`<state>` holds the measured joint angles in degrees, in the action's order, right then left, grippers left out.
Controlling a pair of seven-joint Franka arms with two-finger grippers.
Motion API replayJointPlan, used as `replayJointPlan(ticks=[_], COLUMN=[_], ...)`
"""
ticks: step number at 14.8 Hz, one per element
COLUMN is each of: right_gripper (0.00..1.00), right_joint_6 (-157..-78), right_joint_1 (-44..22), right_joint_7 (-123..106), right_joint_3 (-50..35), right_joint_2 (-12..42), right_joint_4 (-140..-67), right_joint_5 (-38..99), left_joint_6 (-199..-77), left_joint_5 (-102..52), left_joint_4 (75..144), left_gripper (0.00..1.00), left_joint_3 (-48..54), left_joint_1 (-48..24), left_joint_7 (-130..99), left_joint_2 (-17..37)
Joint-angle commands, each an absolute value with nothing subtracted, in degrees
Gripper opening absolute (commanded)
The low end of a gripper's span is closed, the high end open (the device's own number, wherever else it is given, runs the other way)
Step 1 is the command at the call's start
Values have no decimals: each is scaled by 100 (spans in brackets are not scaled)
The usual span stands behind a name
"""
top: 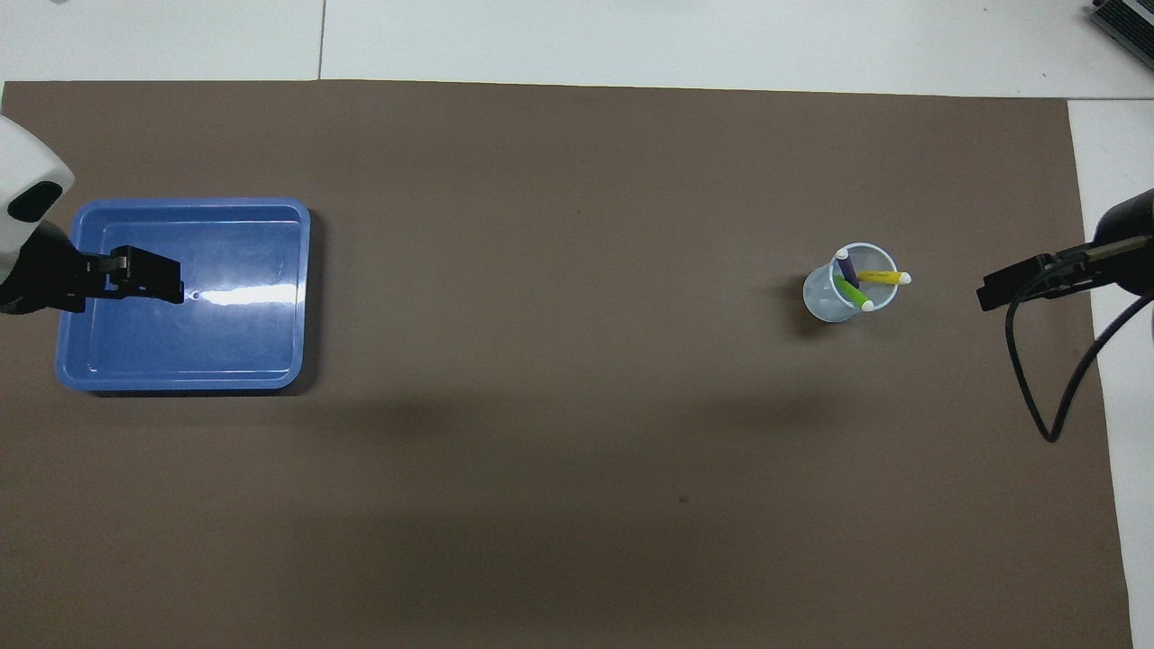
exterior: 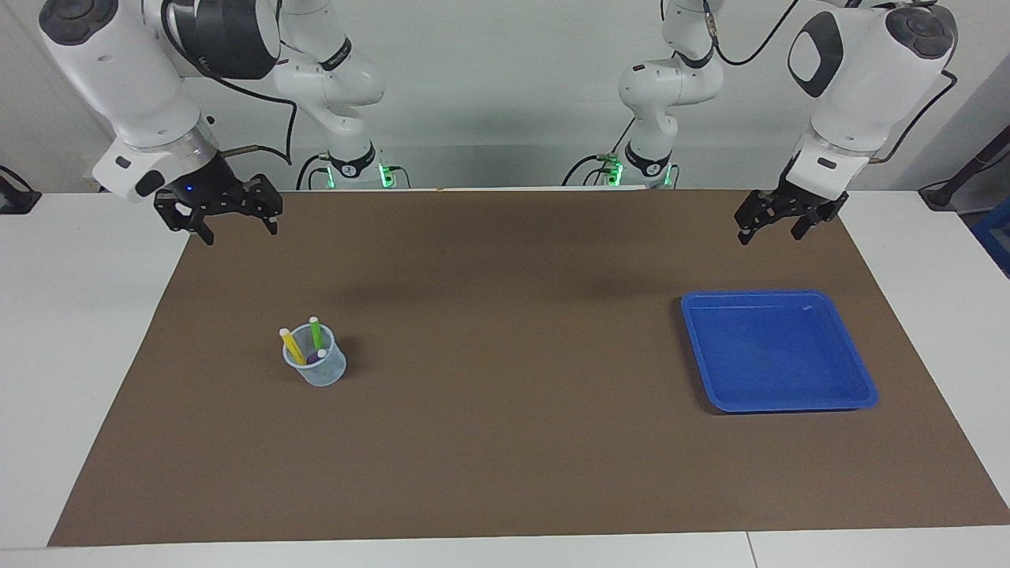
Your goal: Right arm passes pens to left for tray arrangement
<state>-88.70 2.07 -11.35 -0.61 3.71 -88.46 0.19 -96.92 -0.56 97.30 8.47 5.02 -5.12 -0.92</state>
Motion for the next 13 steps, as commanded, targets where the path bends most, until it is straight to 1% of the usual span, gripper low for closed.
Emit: replayJointPlan(ticks=[1,13], right_gripper=[100,100], right_joint_6=[-8965,-8965], right_joint_1=[264,290], right_joint_7=[-1028,-1090], right_joint_3=[-114,-114], right_joint_2=[264,264], right_joint_4=[-9000,-8982], right_joint_5=[-79,-88], left_joint_6=[-9615,-9440], left_joint_5=[-123,-132], left_joint_4=[9677,9791], left_gripper=[100,100], left_joint_3=[826,826], left_joint_1=[554,536], left_joint_7=[-440,-431], left_joint_2=[-167,-237])
